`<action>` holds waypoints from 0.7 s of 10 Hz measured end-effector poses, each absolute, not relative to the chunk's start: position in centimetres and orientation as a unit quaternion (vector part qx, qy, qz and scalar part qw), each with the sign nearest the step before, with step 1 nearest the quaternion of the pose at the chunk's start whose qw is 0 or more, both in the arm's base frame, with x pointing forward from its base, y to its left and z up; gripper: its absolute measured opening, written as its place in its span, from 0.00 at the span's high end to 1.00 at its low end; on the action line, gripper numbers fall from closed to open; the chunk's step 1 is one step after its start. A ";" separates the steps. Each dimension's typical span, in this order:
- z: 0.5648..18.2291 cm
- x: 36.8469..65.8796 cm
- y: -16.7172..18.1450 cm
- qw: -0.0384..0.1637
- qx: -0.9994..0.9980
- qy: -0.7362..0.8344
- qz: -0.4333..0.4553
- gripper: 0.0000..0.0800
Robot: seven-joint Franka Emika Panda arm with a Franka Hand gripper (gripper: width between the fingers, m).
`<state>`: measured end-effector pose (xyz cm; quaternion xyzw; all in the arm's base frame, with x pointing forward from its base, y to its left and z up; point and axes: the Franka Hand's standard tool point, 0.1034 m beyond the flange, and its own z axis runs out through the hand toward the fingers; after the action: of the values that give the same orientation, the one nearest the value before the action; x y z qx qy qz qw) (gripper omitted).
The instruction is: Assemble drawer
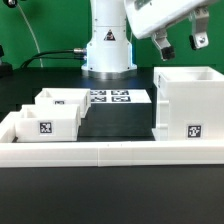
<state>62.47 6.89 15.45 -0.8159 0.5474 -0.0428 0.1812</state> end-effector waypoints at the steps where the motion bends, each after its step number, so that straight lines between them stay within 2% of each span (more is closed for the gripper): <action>1: 15.3 62.4 6.8 0.173 -0.846 0.502 -0.052 0.19; 2: 14.5 62.2 6.8 0.146 -0.893 0.420 -0.064 0.19; 3: 14.2 62.0 6.3 0.127 -0.933 0.328 -0.074 0.19; 4: 14.1 61.7 5.4 0.119 -0.957 0.256 -0.071 0.19; 7: 14.2 61.6 2.7 0.117 -0.979 0.149 -0.070 0.19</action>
Offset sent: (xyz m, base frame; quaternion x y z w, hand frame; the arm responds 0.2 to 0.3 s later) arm -0.0054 -0.0211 -0.0011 -0.0386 -0.0558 -0.4042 0.9122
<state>61.57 2.75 14.24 -0.9793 0.1494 -0.0704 0.1171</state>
